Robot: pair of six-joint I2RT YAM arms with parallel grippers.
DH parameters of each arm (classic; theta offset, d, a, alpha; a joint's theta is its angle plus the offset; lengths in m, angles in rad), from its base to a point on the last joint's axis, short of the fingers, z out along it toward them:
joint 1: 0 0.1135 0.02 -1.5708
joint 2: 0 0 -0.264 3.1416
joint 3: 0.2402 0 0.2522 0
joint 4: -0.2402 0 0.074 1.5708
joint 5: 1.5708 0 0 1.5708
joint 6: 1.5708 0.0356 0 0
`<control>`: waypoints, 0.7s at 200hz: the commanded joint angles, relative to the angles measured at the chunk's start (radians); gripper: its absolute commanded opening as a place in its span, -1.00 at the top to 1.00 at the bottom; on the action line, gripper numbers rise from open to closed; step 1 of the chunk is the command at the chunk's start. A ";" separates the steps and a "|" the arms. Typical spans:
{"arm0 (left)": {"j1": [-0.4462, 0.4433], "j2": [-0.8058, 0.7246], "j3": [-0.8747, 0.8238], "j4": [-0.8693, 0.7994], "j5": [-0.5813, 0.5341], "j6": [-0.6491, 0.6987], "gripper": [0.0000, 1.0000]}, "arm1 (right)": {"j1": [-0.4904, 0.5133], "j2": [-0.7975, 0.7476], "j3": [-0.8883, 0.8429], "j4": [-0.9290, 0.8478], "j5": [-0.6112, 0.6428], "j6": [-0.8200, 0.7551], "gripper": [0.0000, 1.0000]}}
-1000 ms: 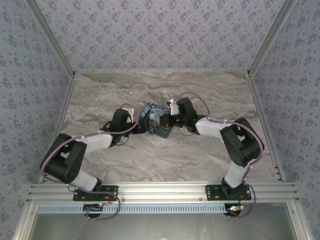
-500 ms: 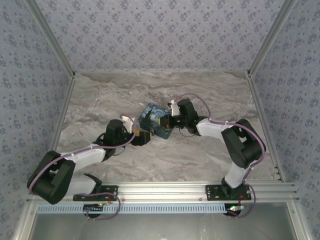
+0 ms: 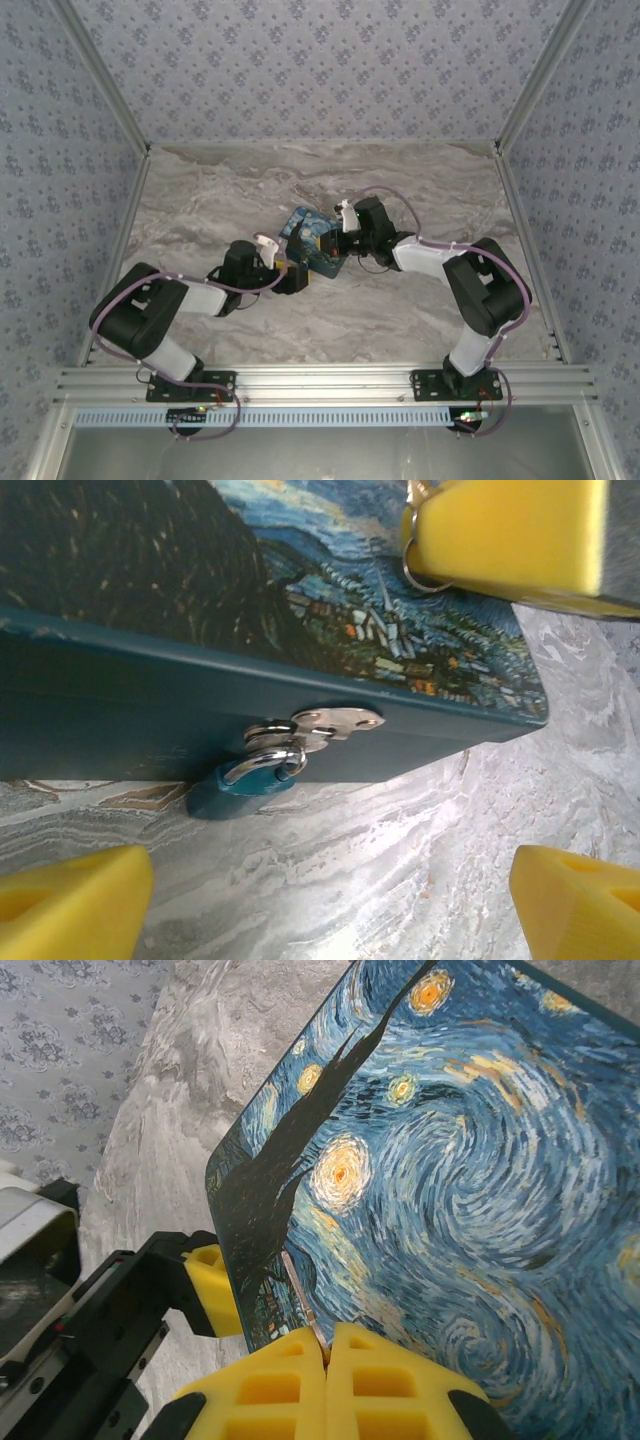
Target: Unlock the padlock with the key
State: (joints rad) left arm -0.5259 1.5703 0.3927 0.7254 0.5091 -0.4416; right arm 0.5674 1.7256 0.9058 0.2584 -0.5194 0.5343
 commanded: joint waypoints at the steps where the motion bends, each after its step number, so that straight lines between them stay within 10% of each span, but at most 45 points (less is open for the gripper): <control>1: -0.010 0.043 0.025 0.107 0.023 0.027 -0.82 | -0.003 0.036 -0.020 -0.173 0.038 -0.013 1.00; 140: -0.071 0.152 0.093 0.074 -0.038 0.090 -0.45 | 0.002 0.032 -0.015 -0.177 0.042 -0.008 1.00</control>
State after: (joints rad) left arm -0.5552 1.7226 0.4519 0.8589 0.4763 -0.3954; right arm 0.5674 1.7256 0.9154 0.2321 -0.5156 0.5346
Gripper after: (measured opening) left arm 0.746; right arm 0.065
